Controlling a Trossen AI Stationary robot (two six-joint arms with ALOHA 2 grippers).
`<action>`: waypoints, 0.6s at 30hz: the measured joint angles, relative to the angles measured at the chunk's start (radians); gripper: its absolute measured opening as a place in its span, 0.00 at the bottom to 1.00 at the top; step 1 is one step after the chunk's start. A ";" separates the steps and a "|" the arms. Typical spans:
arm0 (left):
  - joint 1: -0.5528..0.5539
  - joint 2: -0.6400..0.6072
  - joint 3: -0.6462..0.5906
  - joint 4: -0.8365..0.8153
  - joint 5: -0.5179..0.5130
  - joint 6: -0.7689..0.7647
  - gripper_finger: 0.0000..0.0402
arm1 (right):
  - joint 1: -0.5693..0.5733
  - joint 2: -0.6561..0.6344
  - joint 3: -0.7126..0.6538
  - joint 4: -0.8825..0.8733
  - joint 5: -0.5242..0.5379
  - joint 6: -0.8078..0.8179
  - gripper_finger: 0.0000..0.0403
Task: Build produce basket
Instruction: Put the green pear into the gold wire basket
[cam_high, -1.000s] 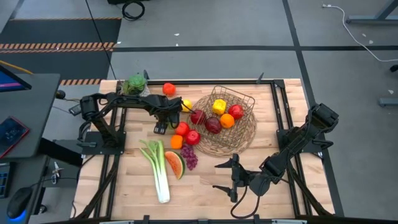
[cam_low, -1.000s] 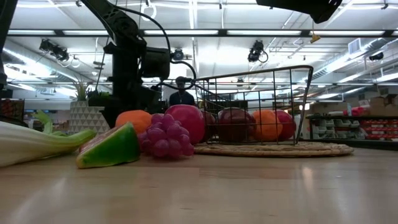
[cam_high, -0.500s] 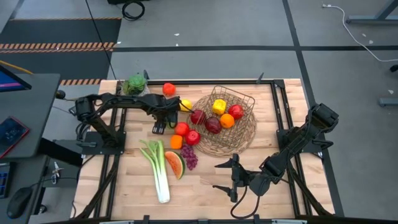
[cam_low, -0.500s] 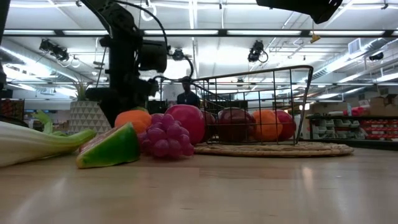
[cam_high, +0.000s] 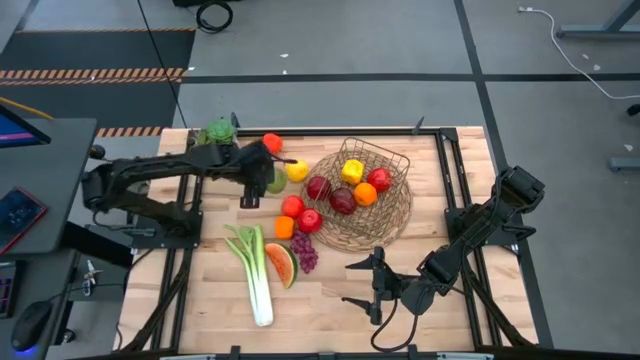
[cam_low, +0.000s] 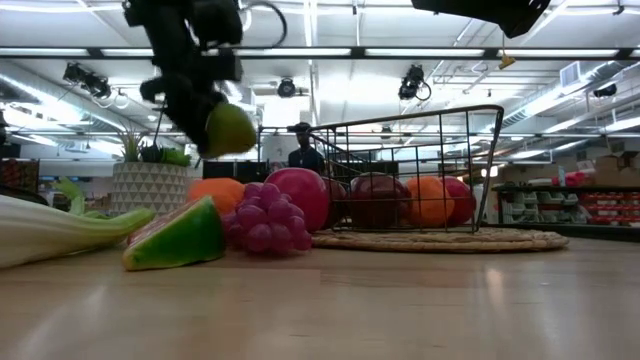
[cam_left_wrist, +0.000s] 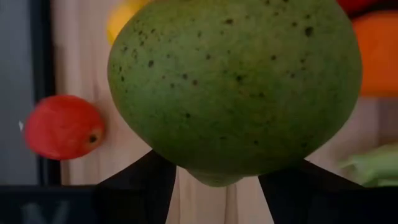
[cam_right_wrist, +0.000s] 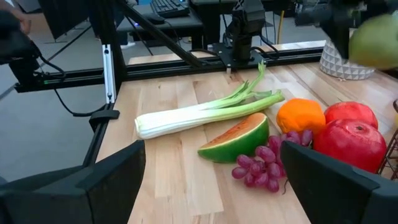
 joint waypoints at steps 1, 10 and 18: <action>0.000 -0.026 0.000 0.007 0.017 -0.010 0.52 | 0.000 0.000 0.000 0.000 0.000 0.000 0.93; -0.034 -0.198 0.000 0.090 0.303 -0.206 0.52 | 0.000 0.000 0.000 0.012 0.001 -0.004 0.93; -0.155 -0.212 0.000 0.114 0.453 -0.369 0.52 | -0.002 0.000 0.000 0.036 0.003 -0.004 0.93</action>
